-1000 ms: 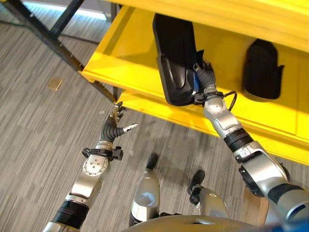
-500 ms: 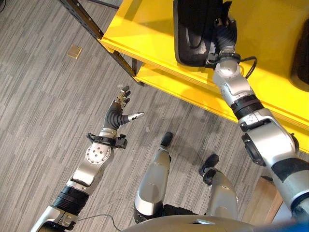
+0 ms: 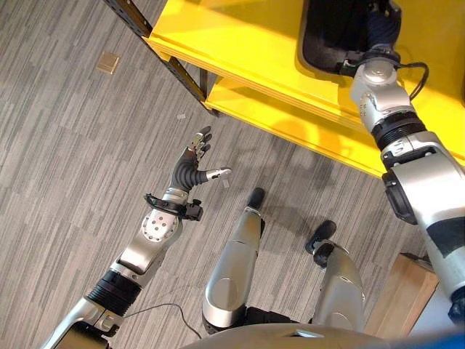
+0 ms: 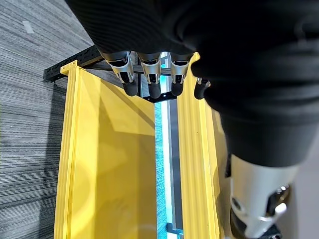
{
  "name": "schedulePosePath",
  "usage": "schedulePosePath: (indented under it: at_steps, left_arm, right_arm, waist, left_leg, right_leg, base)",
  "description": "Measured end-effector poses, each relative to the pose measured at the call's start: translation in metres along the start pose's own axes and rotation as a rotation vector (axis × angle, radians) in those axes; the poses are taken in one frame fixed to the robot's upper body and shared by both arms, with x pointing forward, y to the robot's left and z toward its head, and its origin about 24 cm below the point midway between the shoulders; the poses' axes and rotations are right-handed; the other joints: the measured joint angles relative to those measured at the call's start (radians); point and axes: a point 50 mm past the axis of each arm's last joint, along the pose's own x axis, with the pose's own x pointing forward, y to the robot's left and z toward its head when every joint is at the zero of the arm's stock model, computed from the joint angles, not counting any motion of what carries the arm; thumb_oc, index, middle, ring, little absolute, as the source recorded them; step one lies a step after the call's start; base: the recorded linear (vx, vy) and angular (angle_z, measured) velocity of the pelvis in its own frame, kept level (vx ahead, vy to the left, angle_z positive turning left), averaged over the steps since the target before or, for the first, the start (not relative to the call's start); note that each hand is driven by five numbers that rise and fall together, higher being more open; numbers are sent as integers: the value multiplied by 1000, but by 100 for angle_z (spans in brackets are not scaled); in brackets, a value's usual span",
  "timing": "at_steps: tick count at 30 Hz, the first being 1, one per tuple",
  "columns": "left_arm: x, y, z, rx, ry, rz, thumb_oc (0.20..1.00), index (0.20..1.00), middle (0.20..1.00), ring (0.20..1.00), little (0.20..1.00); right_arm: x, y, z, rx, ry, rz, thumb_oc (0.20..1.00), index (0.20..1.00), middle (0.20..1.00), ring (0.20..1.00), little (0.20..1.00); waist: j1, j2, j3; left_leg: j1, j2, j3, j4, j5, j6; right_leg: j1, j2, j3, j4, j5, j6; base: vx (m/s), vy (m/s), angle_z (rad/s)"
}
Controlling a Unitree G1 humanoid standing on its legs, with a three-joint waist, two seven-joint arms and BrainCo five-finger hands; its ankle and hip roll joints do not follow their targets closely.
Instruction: Move parts from the plastic box to the shelf.
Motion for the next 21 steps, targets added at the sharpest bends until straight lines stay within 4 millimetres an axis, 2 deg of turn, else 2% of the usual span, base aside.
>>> schedulePosePath:
  at_steps: [8, 21]
  left_arm:
    - [4, -1, 3, 1, -16, 5, 1000, 1000, 1000, 1000, 1000]
    - [4, -3, 3, 0, -14, -1, 1000, 1000, 1000, 1000, 1000]
  right_arm:
    - [11, -22, 8, 7, 12, -81, 200, 200, 200, 200, 200]
    - [13, -29, 3, 32, 59, -118, 200, 200, 200, 200, 200]
  waist:
    - [-4, 0, 0]
    - [-5, 0, 0]
  left_leg:
    - [-20, 0, 2, 7, 0, 0]
    - [-22, 0, 3, 10, 1, 1]
  right_leg:
    - [-21, 0, 2, 4, 4, 7]
    - [-20, 0, 5, 4, 7, 7]
  base:
    - [0, 0, 0]
    - [0, 0, 0]
